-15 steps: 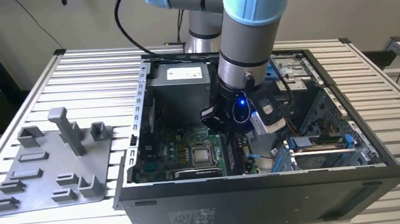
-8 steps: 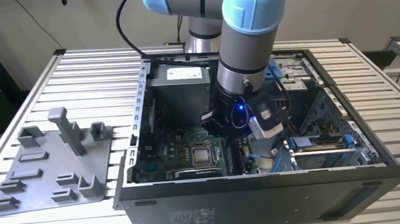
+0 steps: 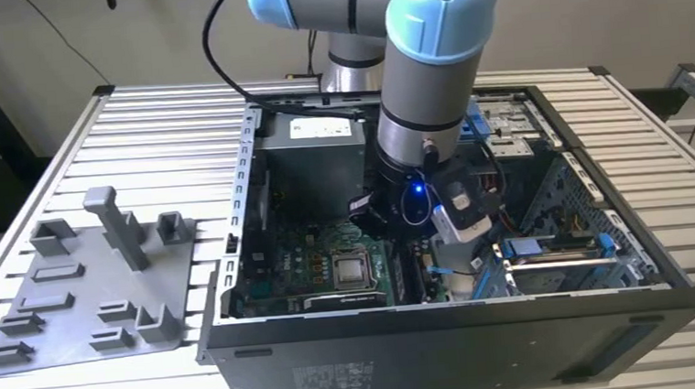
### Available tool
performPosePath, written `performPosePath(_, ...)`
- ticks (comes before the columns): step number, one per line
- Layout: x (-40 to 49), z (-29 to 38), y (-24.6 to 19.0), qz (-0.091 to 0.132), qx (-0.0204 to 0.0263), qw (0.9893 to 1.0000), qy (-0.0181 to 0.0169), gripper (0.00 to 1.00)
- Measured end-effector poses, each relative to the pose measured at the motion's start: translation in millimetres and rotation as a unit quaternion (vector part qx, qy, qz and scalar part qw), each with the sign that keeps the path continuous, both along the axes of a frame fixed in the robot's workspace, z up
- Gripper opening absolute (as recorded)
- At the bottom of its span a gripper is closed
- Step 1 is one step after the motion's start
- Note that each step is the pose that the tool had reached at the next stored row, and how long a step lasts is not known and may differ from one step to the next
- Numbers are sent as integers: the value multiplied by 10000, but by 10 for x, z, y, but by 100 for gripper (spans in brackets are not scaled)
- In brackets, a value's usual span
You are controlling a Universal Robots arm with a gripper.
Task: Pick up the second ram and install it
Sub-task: 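Insert the second ram into the second slot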
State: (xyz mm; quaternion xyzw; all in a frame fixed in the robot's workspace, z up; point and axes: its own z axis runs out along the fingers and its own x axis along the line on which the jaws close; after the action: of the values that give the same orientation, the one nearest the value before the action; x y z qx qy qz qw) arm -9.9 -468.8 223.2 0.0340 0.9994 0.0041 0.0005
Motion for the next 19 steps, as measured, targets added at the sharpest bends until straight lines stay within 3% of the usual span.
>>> performPosePath(19,13,-39,-3,0,1,10000,3,14)
